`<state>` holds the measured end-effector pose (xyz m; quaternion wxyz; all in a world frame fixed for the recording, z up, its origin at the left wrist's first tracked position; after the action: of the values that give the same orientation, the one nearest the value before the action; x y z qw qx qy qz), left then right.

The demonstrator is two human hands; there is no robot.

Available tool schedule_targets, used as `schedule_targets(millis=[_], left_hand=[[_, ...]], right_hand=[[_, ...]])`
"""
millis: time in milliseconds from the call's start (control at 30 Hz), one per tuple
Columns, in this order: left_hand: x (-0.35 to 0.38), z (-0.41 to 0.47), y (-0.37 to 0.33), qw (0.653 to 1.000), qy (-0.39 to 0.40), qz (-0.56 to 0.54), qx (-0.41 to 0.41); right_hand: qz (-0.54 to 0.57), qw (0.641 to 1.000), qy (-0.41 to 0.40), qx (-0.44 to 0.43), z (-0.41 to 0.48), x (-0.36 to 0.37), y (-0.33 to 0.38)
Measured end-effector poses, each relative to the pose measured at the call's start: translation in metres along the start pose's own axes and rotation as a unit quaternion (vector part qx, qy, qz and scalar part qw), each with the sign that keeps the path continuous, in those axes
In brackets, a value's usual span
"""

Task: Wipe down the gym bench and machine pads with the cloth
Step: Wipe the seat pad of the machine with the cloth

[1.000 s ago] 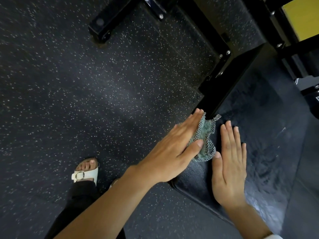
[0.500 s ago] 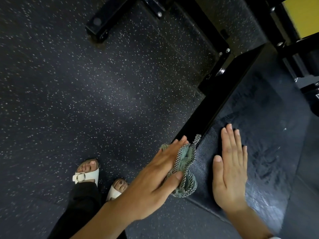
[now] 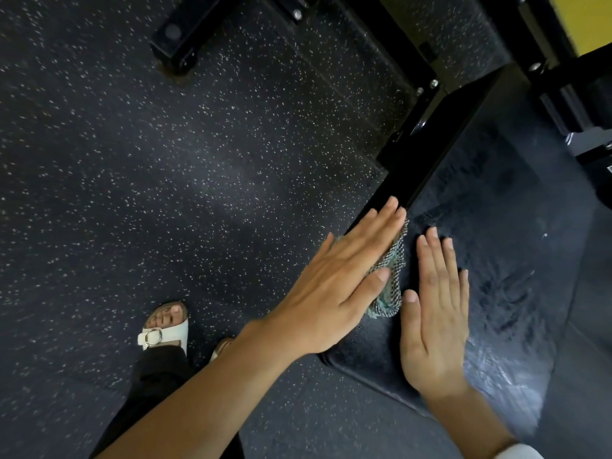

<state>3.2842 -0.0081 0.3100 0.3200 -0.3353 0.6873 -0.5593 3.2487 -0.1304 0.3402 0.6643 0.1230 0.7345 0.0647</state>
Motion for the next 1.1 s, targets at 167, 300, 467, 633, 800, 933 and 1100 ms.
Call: schedule_targets(millis=[167,300,467,633,800,933,1100], left_hand=[[0.001,-0.024,0.003,1.0,0.005,-0.016,0.0],[0.0,-0.05,0.006,0.999,0.017,-0.026,-0.016],[0.001,-0.056,0.008,0.999,0.003,-0.021,-0.035],[0.002,-0.032,0.014,0.997,0.005,-0.034,-0.065],[0.001,0.002,0.012,0.998,0.023,-0.019,-0.064],[0.002,0.005,0.01,0.998,0.02,-0.021,-0.063],[0.003,-0.029,0.009,0.997,0.041,-0.009,-0.06]], right_hand=[[0.002,1.0,0.003,0.001,-0.001,0.0,0.0],[-0.001,1.0,0.004,0.003,-0.001,0.0,0.0],[0.0,1.0,0.002,0.0,0.0,0.0,0.0],[0.002,1.0,0.004,-0.001,0.0,0.0,0.0],[-0.003,1.0,0.001,-0.002,0.001,0.0,0.0],[0.001,1.0,-0.001,-0.002,0.001,0.0,0.0],[0.001,1.0,0.002,-0.003,0.001,-0.001,0.0]])
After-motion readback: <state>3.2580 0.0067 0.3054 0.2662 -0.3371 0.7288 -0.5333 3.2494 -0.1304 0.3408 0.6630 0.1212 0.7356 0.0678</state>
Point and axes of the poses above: each hand's wrist, its own z-axis towards the middle knuckle, its own x-axis out of the palm, y = z × x, the point moved 8 cm from there along z, towards the middle knuckle, and after that the axes turned 3 degrees about -y, right-handed, at the moved point
